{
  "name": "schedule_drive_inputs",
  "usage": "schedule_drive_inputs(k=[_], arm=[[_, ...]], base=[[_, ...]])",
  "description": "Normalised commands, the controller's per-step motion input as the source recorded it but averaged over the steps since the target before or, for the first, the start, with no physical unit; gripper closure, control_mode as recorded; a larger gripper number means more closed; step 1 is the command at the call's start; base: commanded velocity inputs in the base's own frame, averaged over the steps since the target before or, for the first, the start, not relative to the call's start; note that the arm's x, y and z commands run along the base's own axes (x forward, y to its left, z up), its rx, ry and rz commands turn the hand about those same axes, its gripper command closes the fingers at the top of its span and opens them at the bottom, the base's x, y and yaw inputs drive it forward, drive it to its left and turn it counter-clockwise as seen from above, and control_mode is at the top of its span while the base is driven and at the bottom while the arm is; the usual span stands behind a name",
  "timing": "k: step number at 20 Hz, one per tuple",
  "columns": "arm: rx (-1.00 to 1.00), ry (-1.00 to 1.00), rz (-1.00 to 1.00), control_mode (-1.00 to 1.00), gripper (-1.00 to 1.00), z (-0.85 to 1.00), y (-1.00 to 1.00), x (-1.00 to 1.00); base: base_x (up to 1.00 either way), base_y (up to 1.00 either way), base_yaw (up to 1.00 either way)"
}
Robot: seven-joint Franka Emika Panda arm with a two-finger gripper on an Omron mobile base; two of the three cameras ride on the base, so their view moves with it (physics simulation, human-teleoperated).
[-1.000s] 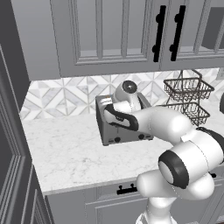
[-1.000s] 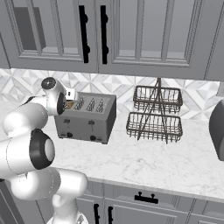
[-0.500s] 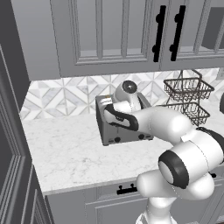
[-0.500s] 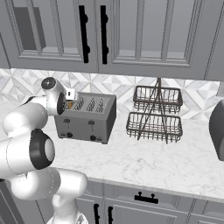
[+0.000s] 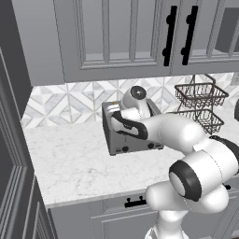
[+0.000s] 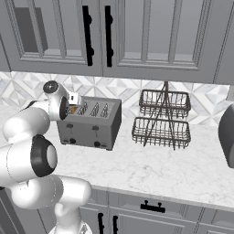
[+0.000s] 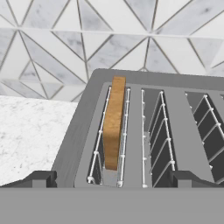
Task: Start the toaster. Once the lever pops up, take the bread to the plate on the dining counter.
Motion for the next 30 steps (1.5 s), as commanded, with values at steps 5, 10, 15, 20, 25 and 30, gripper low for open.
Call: schedule_drive_inputs(k=[5,10,15,20,25,30], arm=[[0.0,0.0,0.0,-1.0,-1.0,0.0,0.0,0.0],[0.0,0.0,0.0,-1.0,-1.0,0.0,0.0,0.0],[0.0,0.0,0.0,-1.0,-1.0,0.0,0.0,0.0],[0.0,0.0,0.0,-1.0,-1.0,0.0,0.0,0.0],[0.0,0.0,0.0,-1.0,-1.0,0.0,0.0,0.0],[0.0,0.0,0.0,-1.0,-1.0,0.0,0.0,0.0]], base=[[0.0,0.0,0.0],[0.0,0.0,0.0],[0.0,0.0,0.0],[0.0,0.0,0.0],[0.0,0.0,0.0],[0.0,0.0,0.0]])
